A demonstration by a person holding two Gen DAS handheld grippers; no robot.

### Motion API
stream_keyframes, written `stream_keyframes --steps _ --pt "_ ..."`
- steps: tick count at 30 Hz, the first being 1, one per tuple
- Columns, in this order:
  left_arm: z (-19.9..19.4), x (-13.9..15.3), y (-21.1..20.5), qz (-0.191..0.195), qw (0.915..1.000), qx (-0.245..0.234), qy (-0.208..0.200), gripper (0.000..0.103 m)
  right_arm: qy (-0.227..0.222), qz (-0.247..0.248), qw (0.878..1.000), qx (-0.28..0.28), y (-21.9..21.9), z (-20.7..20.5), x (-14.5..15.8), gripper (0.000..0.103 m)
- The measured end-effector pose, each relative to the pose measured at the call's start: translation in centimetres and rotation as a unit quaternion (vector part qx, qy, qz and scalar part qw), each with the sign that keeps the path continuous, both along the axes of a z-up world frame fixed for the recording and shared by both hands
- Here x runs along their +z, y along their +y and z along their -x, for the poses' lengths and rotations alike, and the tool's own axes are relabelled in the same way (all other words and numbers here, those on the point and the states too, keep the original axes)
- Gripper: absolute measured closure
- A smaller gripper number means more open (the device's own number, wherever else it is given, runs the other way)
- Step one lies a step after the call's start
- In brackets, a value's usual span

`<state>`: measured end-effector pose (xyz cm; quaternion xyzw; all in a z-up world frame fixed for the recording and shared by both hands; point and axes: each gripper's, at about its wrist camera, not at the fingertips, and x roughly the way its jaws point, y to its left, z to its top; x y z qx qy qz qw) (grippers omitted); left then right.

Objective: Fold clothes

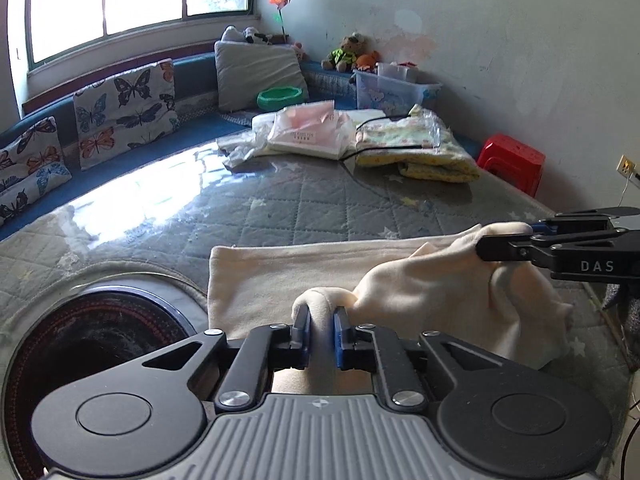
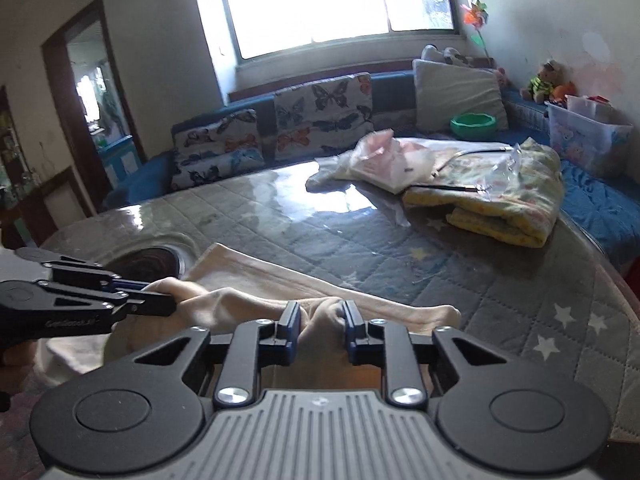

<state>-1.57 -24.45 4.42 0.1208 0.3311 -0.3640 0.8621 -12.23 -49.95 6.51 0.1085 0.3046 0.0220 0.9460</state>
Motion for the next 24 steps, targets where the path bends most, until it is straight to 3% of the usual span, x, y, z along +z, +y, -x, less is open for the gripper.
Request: stream_keyframes --steps 6,15,21,23,24 --pt "2.9 1.2 3.5 0.026 0.9995 -0.016 -0.012 0.091 -0.020 0.010 0.997 0.077 2.8 3.6 1.4 0.089" --pt "7.3 -0.4 8.2 0.004 0.9995 -0.028 -0.014 0.090 0.053 0.042 0.981 0.184 7.7 5.7 -0.6 0.088" --pt "8.0 -0.9 10.0 -0.007 0.9998 -0.017 -0.011 0.083 0.037 0.039 0.984 0.170 7.4 5.9 0.4 0.076" --pt "8.2 -0.4 10.1 -0.002 0.9996 -0.017 -0.021 0.077 0.030 0.045 0.987 0.151 7.2 5.9 0.8 0.061" --pt "8.4 0.1 10.0 0.002 0.9995 -0.016 -0.028 0.073 0.028 0.047 0.990 0.132 6.8 5.7 0.8 0.060"
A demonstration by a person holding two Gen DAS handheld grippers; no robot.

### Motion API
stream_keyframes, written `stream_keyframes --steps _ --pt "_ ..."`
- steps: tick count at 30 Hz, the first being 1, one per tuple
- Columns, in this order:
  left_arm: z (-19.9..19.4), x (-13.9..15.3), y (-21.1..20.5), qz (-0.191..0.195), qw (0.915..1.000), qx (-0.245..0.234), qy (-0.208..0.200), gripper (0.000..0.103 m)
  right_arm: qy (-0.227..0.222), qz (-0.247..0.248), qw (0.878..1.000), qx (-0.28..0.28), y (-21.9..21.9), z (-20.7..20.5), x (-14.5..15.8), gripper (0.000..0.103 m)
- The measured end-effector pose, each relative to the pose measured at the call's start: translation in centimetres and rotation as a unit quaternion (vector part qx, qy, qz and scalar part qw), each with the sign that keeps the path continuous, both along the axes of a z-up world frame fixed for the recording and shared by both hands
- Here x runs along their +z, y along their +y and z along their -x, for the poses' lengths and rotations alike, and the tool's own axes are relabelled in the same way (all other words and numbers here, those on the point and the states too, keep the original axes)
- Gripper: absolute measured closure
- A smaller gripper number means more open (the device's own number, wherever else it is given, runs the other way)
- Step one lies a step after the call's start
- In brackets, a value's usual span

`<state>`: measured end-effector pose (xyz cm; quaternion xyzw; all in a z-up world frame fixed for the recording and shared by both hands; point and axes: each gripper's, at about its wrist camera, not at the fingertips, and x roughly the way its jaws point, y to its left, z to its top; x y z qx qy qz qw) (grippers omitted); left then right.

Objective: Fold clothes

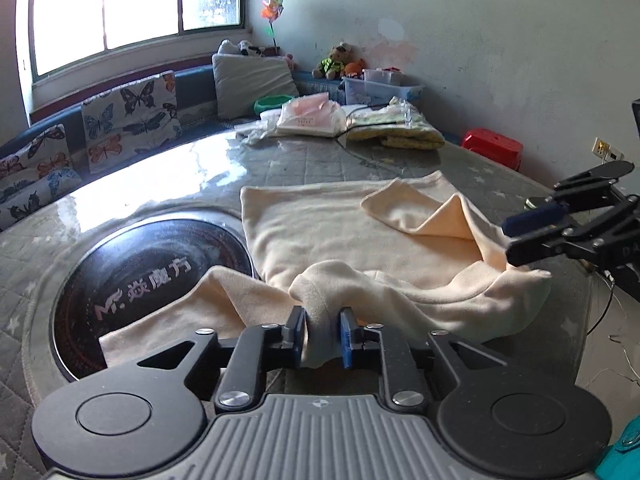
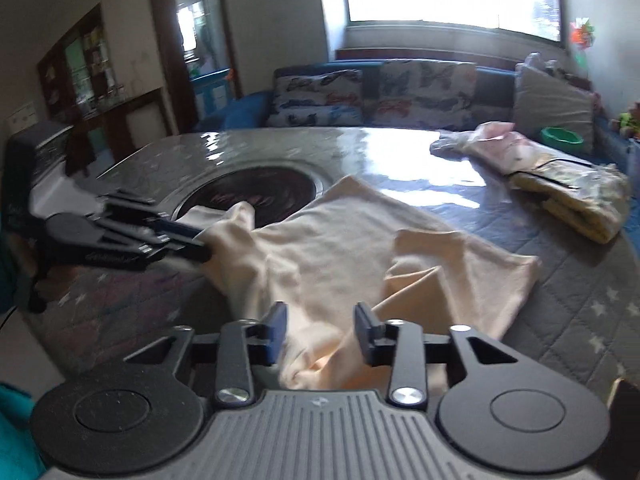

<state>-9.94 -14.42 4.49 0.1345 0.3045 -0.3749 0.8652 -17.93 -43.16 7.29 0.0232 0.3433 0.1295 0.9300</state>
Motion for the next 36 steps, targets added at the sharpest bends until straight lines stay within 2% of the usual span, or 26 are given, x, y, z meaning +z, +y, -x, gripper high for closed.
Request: stream_keyframes --steps 2,6,8,12,15,17,18,19,22,31,33,36 --pt "-0.2 0.8 0.0 0.009 0.9999 0.007 -0.010 0.063 0.005 0.003 1.000 -0.028 -0.7 -0.6 -0.3 0.060" --pt "-2.4 1.8 -0.8 0.024 0.9990 0.036 -0.012 0.063 0.017 -0.005 0.997 -0.078 -2.2 -1.5 -1.5 0.060" --pt "-4.4 1.7 -1.6 0.025 0.9979 0.059 0.005 0.063 0.022 -0.012 0.995 -0.099 -2.8 -1.9 -2.1 0.060" --pt "-8.0 -0.4 -3.9 -0.010 0.9958 0.082 0.039 0.063 0.033 -0.012 0.992 -0.119 -3.3 -1.8 -3.5 0.054" --pt "-9.9 -2.5 -5.3 -0.038 0.9919 0.097 0.072 0.063 0.039 -0.011 0.991 -0.129 -3.9 -2.0 -4.2 0.054" --pt "-10.2 -3.6 -5.5 -0.041 0.9905 0.093 0.093 0.068 0.044 -0.012 0.990 -0.133 -4.3 -2.2 -4.5 0.052" --pt "-10.0 -3.8 -5.6 -0.043 0.9906 0.089 0.094 0.074 0.048 -0.012 0.990 -0.136 -4.5 -2.3 -4.8 0.052" --pt "-9.8 -4.0 -5.7 -0.046 0.9910 0.087 0.091 0.085 0.050 -0.014 0.989 -0.136 -4.7 -2.3 -5.0 0.052" --pt "-9.4 -3.9 -5.4 -0.047 0.9914 0.090 0.083 0.095 0.051 -0.017 0.990 -0.131 -4.7 -2.7 -5.4 0.051" --pt "-10.1 -2.9 -1.4 -0.040 0.9860 0.151 0.058 0.097 0.036 -0.011 0.995 -0.089 -0.8 -7.2 -6.0 0.044" --pt "-10.5 -2.7 0.0 -0.042 0.9831 0.173 0.043 0.097 0.030 -0.013 0.997 -0.075 0.5 -8.6 -6.2 0.043" --pt "-11.5 -2.6 2.8 -0.038 0.9757 0.212 0.044 0.097 0.019 -0.012 0.998 -0.055 2.6 -10.7 -6.4 0.043"
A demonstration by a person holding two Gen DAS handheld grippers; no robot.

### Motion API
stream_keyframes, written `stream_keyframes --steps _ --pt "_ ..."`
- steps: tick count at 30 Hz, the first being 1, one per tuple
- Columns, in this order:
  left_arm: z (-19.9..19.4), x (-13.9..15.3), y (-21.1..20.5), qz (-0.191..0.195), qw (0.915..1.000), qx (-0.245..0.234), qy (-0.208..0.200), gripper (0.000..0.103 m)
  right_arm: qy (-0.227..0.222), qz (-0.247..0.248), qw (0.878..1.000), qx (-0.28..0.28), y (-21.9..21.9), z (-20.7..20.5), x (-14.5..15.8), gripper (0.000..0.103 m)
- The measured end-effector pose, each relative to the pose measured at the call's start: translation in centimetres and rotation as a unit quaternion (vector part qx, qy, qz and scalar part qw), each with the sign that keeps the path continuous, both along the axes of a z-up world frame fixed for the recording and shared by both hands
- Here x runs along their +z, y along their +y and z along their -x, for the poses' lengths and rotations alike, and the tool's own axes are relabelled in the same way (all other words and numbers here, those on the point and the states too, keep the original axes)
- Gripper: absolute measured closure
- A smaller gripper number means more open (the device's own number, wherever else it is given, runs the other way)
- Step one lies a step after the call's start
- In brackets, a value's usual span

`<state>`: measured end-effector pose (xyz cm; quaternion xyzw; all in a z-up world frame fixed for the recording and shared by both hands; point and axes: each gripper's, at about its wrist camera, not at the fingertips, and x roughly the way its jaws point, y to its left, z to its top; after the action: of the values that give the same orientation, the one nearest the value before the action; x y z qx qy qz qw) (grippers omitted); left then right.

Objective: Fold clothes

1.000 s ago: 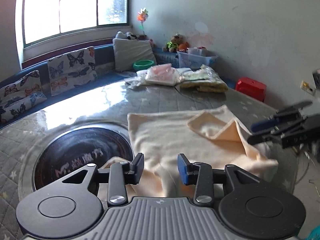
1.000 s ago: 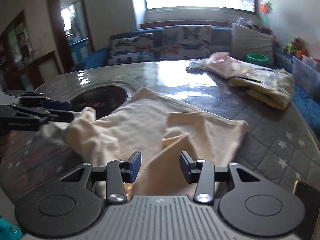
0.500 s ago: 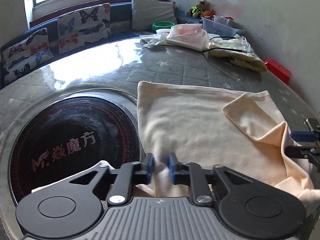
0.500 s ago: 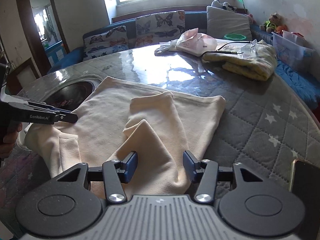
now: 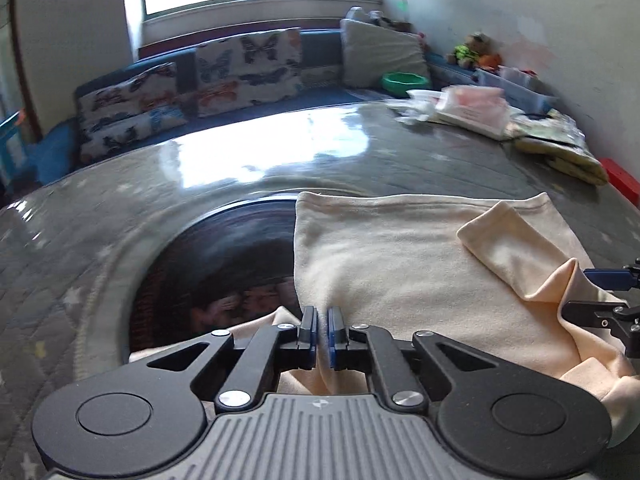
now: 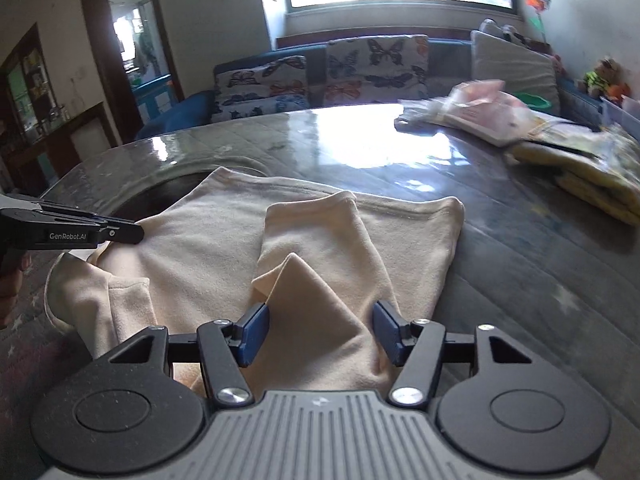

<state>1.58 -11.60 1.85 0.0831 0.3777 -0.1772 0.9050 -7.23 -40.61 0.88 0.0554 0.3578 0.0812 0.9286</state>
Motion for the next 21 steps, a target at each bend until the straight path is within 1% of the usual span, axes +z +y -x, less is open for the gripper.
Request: stream_keyframes --steps 2,4,8,11,13,14,16,17,18,20,21 --pt "-0.4 0.0 1.9 0.002 0.9996 0.026 -0.003 0.097 -0.006 0.002 1.000 0.012 1.5 -1.3 -0.1 0.043" --pt "-0.7 0.1 3.7 -0.002 0.9986 0.052 -0.010 0.097 -0.011 0.000 0.999 0.037 3.6 -3.2 -0.1 0.043" --pt "-0.8 0.1 7.2 -0.001 0.9957 0.092 -0.008 0.097 -0.012 0.011 0.997 0.075 7.2 -5.3 -0.3 0.043" --pt "-0.2 -0.2 8.9 -0.003 0.9948 0.102 -0.003 0.096 -0.008 0.026 0.994 0.101 9.2 -5.9 -0.1 0.044" --pt "0.2 -0.3 9.5 0.000 0.9946 0.104 -0.001 0.096 -0.011 0.023 0.994 0.109 10.0 -5.9 0.3 0.044" --pt "0.5 -0.4 9.7 0.001 0.9946 0.104 -0.001 0.093 -0.015 0.023 0.993 0.112 10.3 -5.9 0.6 0.044" --pt "0.8 -0.3 9.7 0.002 0.9948 0.102 -0.003 0.092 -0.021 0.026 0.992 0.120 10.9 -5.8 1.1 0.044" --pt "0.9 -0.3 9.6 0.002 0.9947 0.103 -0.003 0.088 -0.019 0.030 0.992 0.124 11.3 -5.9 1.3 0.045" --pt "0.9 -0.2 9.6 0.002 0.9944 0.105 -0.003 0.086 -0.018 0.036 0.991 0.128 11.7 -6.0 1.4 0.046" --pt "1.2 0.0 9.6 0.006 0.9940 0.109 -0.004 0.081 -0.011 0.052 0.989 0.136 12.4 -6.4 1.2 0.054" --pt "1.5 0.2 9.6 0.009 0.9939 0.109 -0.006 0.080 -0.009 0.059 0.989 0.139 12.7 -6.5 1.1 0.056"
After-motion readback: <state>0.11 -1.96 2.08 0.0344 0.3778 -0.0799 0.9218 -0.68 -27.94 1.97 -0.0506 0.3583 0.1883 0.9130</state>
